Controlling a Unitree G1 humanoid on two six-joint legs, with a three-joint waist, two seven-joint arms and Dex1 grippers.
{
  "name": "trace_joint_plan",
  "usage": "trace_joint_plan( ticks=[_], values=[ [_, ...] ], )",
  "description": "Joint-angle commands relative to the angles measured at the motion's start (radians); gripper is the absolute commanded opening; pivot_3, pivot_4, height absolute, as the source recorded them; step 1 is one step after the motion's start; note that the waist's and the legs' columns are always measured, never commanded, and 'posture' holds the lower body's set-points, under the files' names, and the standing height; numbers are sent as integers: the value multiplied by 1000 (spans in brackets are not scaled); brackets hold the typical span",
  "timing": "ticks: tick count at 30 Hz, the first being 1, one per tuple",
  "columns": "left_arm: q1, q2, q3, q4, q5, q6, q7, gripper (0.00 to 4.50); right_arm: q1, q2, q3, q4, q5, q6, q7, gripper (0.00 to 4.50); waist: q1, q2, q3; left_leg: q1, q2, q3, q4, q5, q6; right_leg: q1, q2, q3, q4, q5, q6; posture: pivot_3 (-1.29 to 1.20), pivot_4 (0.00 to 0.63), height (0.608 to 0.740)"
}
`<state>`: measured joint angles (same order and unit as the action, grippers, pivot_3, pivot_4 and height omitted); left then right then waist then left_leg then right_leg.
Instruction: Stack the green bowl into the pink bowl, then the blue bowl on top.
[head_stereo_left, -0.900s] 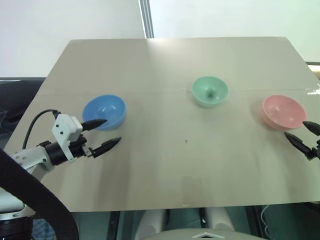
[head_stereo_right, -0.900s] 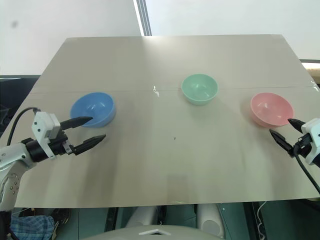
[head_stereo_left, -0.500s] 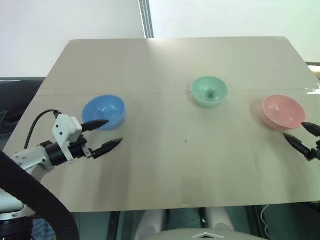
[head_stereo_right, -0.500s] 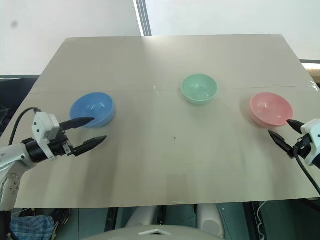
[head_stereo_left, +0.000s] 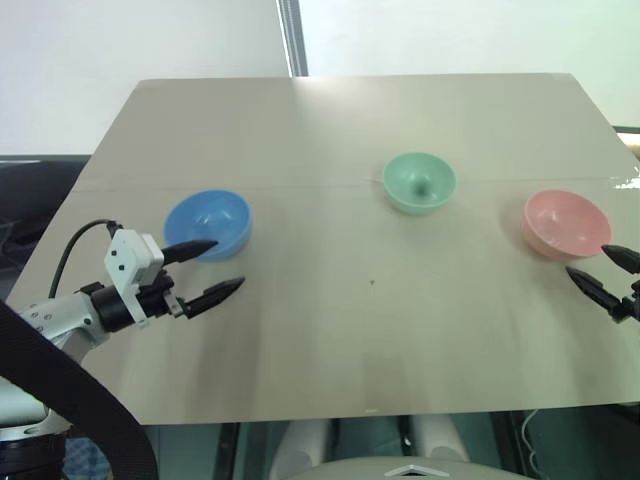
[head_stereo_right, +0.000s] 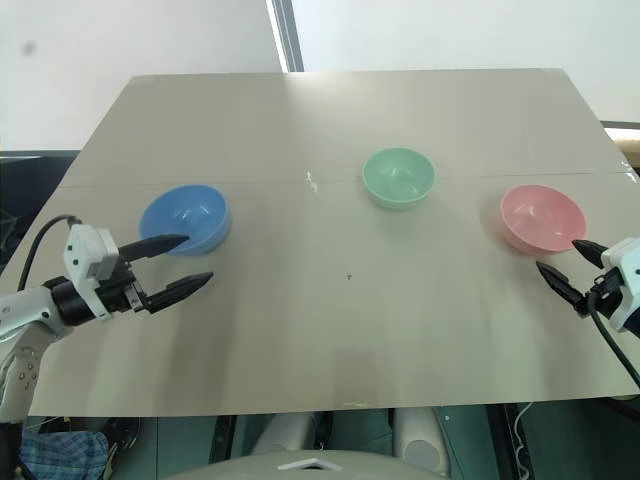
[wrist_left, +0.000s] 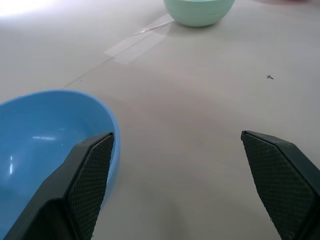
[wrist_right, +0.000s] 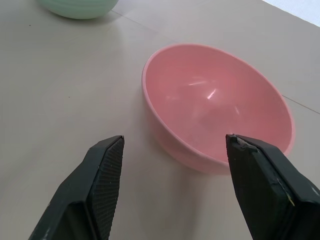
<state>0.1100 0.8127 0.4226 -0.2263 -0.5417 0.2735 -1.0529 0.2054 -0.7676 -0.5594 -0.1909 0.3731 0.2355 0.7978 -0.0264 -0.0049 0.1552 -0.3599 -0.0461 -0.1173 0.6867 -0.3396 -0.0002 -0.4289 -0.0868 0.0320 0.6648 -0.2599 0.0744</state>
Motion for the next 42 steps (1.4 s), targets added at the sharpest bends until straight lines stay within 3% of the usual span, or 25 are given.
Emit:
trace_joint_plan(
  ticks=[1,9,18,30,36,39,42],
  values=[
    [1,6,30,-31,-21,-16,-9,4341,-31,-31,-1,-52,-6,-6,-7,3560,-1,0,0,0,0,0,0,0,0,0,0,0,0,0,0,0,150,740],
    [-11,10,23,-31,-43,-8,-29,4341,-208,-151,165,-52,-120,122,-49,3560,-8,0,0,0,0,0,1,0,0,0,0,0,1,0,0,0,150,740],
    [-21,20,31,-45,-102,11,-88,4341,-402,-285,417,24,-201,249,64,3560,-7,0,0,-2,0,-1,1,0,0,0,-1,-2,-1,0,0,0,150,740],
    [-80,39,67,-72,-289,102,-163,4341,-556,-303,570,159,-312,300,96,3560,-12,0,0,-2,0,-1,1,0,0,-1,0,-2,-1,0,0,0,150,740],
    [-84,43,64,-71,-290,110,-175,4341,-574,-307,597,180,-351,303,102,3560,-12,0,0,-2,0,-1,1,0,0,-1,-1,-2,-1,0,0,0,150,740],
    [-85,43,63,-69,-286,109,-176,4341,-549,-312,594,155,-345,292,132,2653,-12,0,0,-2,0,-2,1,0,0,-1,-1,-2,-1,0,0,0,150,740],
    [-89,44,61,-60,-281,107,-179,4341,-543,-307,588,145,-347,300,136,1158,-12,0,0,-2,0,-2,1,0,0,-1,0,-2,-1,0,0,0,150,740]
  ],
)
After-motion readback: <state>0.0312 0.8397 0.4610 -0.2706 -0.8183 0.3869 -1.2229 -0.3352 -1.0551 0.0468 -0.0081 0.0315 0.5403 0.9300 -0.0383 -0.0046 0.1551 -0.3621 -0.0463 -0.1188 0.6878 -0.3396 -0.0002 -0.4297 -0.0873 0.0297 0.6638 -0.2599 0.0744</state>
